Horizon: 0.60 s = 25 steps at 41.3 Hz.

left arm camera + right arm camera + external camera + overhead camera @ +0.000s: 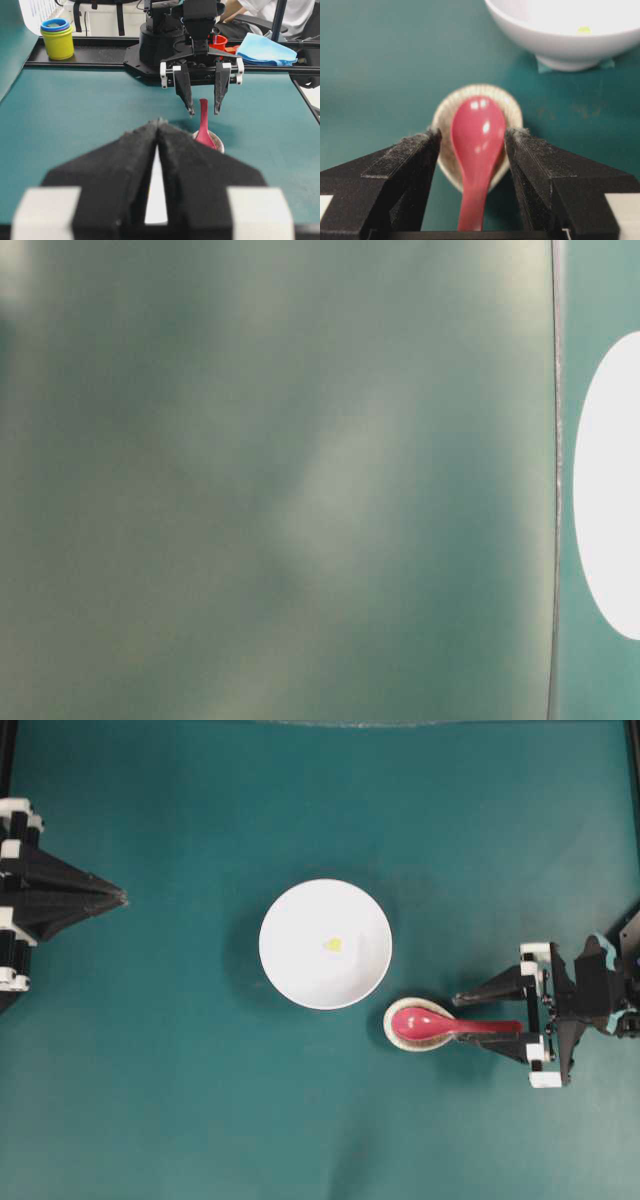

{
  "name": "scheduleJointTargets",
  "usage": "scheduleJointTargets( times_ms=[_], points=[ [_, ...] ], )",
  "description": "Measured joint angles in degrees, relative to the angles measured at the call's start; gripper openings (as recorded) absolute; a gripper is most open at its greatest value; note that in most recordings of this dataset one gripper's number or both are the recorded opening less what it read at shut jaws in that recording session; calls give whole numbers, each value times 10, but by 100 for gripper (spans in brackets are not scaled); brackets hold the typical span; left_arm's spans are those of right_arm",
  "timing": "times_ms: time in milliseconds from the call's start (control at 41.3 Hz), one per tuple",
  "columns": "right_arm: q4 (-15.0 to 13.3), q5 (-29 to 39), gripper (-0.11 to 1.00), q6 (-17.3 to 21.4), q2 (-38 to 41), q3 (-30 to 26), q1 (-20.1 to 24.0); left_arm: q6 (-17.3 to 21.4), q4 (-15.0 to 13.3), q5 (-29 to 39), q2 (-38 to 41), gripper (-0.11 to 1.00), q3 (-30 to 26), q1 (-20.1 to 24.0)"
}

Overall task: Scoop the yellow hexagonal prism block from the bowl with a spoon using the right arm.
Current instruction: 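Lower the open right gripper around the pink spoon handle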

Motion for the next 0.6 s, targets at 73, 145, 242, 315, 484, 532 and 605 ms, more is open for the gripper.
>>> scheduleJointTargets(
  times_ms=[73,145,242,315,484,532,605],
  points=[
    [13,0,59,8,11,0,6,0,1,-3,1,8,0,0],
    [19,0,59,16,23,0,9,0,1,-4,0,8,0,0],
    [21,0,59,25,40,-4,11,0,0,-4,1,8,-1,0],
    [21,0,59,33,52,-5,14,0,0,-4,0,8,0,0],
    [22,-2,59,40,63,-5,21,0,0,-4,0,8,0,0],
    [22,-2,59,40,63,-4,24,0,0,-4,0,8,-1,0],
    [22,-1,59,40,63,-1,25,0,0,-4,0,8,-1,0]
  ],
)
